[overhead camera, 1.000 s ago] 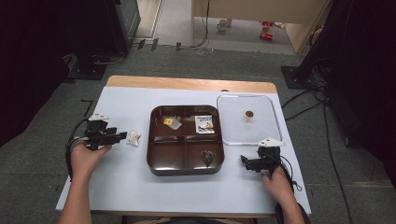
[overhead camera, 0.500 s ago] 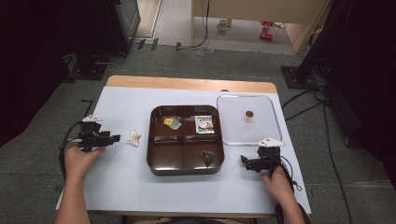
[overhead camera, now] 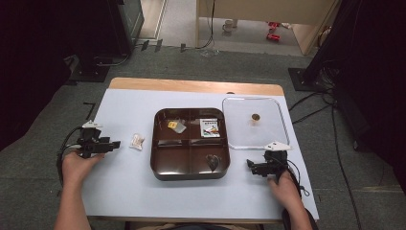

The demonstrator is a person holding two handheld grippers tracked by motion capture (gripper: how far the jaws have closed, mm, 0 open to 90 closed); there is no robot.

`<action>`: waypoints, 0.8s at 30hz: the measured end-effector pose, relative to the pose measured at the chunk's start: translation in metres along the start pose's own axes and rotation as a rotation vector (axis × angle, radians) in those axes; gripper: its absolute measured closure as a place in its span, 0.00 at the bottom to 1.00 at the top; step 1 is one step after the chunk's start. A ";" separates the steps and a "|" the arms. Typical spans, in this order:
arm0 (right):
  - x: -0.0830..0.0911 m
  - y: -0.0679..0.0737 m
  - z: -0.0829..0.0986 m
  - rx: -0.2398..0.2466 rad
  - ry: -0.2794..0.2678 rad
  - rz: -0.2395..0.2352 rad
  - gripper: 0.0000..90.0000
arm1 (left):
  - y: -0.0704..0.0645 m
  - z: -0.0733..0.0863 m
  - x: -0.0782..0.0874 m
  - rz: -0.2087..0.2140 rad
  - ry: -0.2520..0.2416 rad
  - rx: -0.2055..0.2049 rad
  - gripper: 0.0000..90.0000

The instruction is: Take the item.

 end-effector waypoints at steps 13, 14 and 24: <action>0.000 0.000 0.000 0.000 0.002 0.000 0.00 | -0.011 0.009 -0.002 -0.020 -0.064 -0.138 0.32; 0.000 0.000 0.000 0.002 0.001 0.001 0.00 | -0.012 0.009 -0.002 -0.022 -0.067 -0.146 0.31; 0.000 0.000 0.000 0.000 0.001 0.000 0.00 | -0.015 0.010 -0.002 -0.031 -0.073 -0.174 0.28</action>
Point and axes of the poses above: each handheld gripper's, and its own axes: x roughly backward along the jaws, z roughly out of its underside, y roughly to its left, the point moved 2 cm from there along -x, roughly forward along the jaws, and after that the axes turned 15 degrees about -z, right-handed, at the moved point
